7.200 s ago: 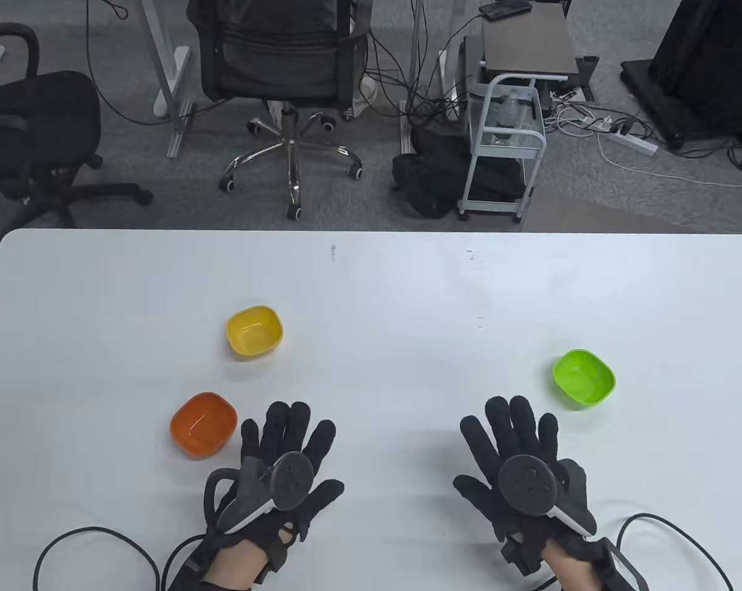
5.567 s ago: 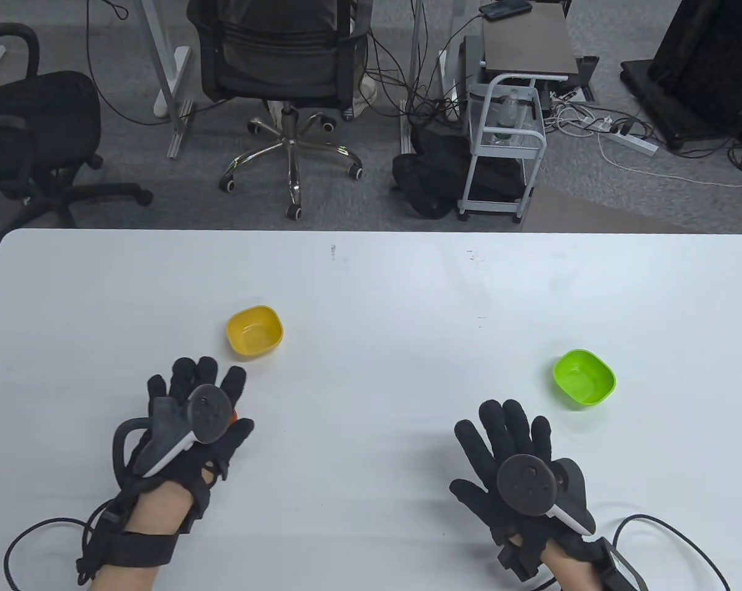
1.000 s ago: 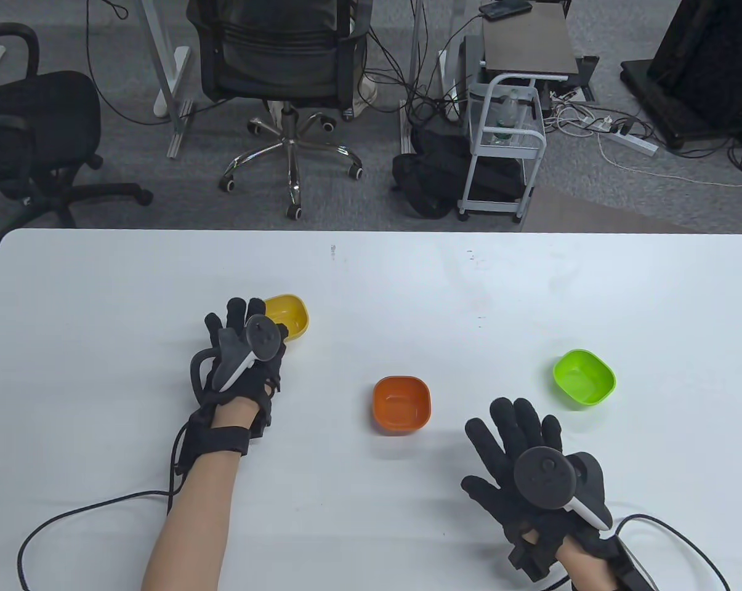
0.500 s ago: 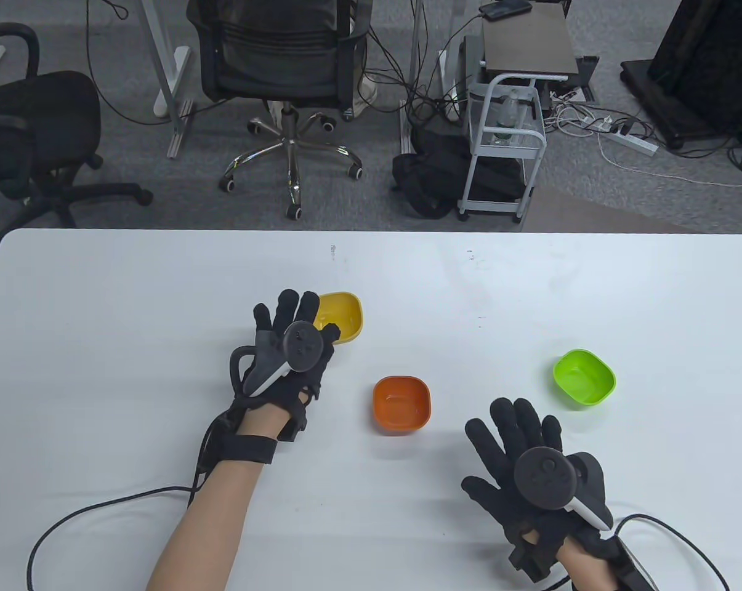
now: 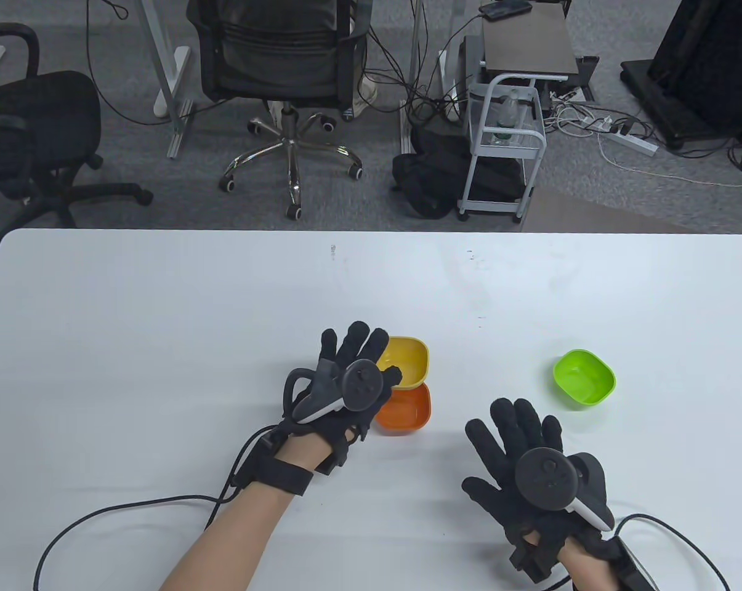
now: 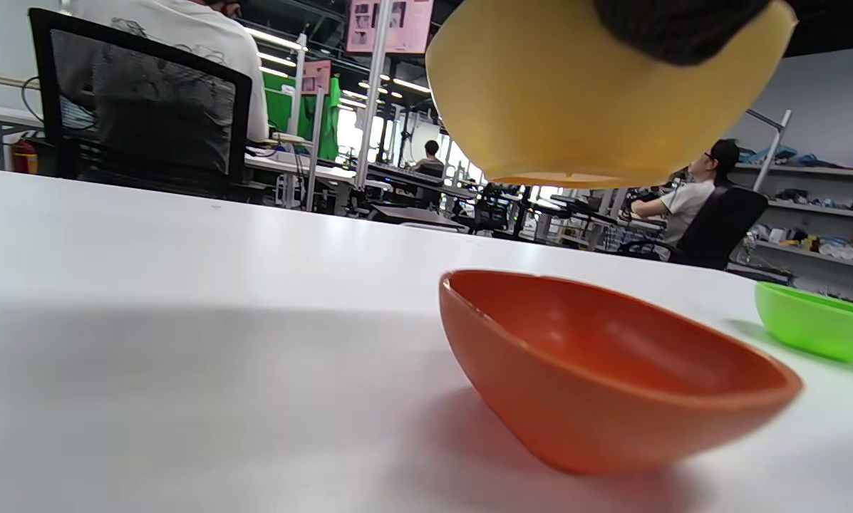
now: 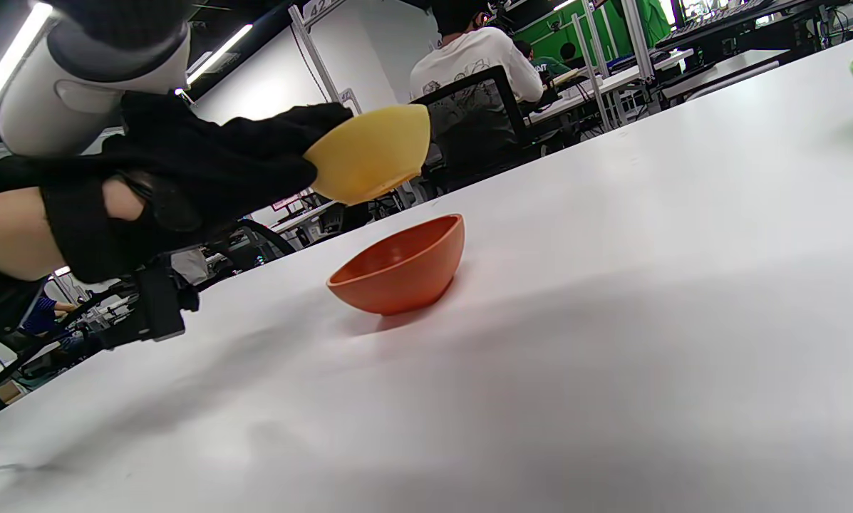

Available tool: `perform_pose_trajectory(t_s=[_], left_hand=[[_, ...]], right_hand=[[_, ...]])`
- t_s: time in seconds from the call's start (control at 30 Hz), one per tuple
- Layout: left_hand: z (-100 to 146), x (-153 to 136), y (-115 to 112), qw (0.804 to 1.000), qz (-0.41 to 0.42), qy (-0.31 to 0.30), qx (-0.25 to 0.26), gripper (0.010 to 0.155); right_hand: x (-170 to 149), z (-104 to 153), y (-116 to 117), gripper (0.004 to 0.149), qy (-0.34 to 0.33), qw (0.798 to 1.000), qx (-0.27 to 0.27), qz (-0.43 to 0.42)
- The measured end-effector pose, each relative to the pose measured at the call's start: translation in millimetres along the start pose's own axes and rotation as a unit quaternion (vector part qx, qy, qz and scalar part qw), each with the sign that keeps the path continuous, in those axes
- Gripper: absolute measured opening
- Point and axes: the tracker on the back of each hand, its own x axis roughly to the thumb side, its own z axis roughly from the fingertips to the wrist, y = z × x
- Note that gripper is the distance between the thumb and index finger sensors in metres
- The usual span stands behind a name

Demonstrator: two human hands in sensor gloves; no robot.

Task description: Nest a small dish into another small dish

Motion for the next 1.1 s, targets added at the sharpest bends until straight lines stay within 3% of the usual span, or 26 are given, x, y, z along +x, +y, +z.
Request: perform_pose_trajectory(t_s=[0.37, 0.9, 1.1], left_hand=[[-2, 13, -48, 0.996, -0.029, -0.01, -0.08, 0.047], [-1, 16, -49, 0.995, -0.043, -0.009, -0.089, 0.05], [5, 15, -31, 0.997, -0.017, -0.004, -0.077, 0.057]], right_hand=[[-1, 0, 0, 0.075, 0.001, 1.0, 0.003, -0.001], [1, 0, 1, 0.075, 0.002, 1.0, 0.008, 0.0], [1, 0, 1, 0.075, 0.001, 1.0, 0.003, 0.0]])
